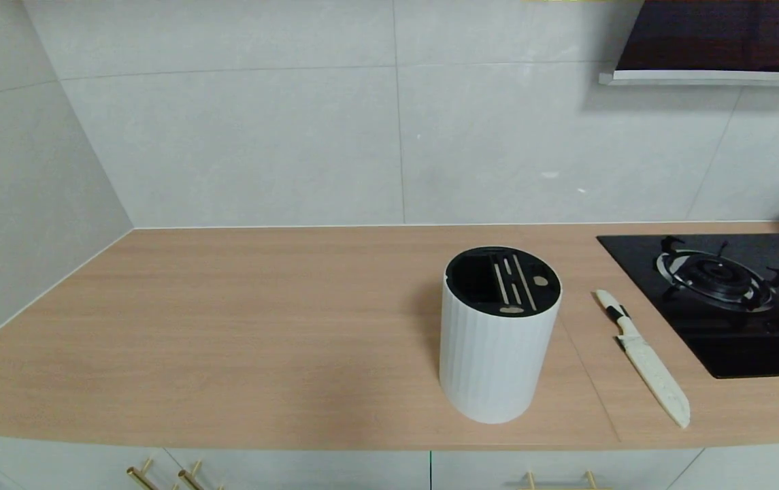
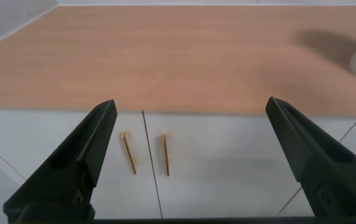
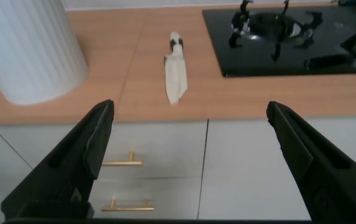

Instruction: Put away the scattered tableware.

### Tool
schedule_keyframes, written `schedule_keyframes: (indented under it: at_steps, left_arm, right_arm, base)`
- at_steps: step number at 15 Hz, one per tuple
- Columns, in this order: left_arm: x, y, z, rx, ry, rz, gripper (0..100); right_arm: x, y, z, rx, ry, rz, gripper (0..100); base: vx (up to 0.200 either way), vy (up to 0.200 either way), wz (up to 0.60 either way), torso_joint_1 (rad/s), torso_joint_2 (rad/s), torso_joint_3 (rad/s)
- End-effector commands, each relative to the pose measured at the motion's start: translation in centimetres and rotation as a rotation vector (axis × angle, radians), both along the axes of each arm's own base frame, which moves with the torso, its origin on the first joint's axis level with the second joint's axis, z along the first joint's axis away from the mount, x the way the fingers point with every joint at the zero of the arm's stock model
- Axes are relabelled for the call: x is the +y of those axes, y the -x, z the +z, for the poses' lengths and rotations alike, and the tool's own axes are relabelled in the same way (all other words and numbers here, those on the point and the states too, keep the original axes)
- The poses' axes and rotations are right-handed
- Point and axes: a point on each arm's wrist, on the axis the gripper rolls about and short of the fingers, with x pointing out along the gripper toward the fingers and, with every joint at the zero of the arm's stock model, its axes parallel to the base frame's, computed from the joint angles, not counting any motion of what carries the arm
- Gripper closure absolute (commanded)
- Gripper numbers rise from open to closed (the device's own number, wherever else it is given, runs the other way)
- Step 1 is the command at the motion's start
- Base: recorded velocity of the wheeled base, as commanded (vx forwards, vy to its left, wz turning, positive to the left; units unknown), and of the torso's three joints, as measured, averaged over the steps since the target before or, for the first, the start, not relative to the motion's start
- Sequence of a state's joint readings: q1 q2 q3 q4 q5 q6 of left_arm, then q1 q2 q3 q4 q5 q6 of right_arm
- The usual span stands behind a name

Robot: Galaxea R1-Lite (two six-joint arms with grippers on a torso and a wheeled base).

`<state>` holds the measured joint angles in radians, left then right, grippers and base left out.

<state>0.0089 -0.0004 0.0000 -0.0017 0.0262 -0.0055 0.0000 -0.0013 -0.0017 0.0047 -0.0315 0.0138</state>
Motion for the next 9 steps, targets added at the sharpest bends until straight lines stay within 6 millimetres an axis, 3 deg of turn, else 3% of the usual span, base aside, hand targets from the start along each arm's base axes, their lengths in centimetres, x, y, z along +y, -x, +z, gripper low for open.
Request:
schedule_keyframes:
  at_steps: [1, 4, 9]
  left_arm:
    - [0.00, 0.00, 0.00, 0.001, 0.001, 0.000, 0]
    - [0.00, 0.00, 0.00, 0.001, 0.001, 0.000, 0]
    - [0.00, 0.00, 0.00, 0.001, 0.001, 0.000, 0]
  right_arm:
    - [0.00, -0.01, 0.00, 0.001, 0.000, 0.001, 0]
    - [0.00, -0.01, 0.00, 0.001, 0.000, 0.001, 0]
    - [0.00, -0.01, 0.00, 0.001, -0.002, -0.001, 0]
  base:
    - [0.000, 0.000, 0.00, 0.276, -0.59, -0.315]
    - [0.000, 0.000, 0.00, 0.271, -0.58, -0.303]
    - [0.000, 0.000, 0.00, 0.194, -0.40, -0.214]
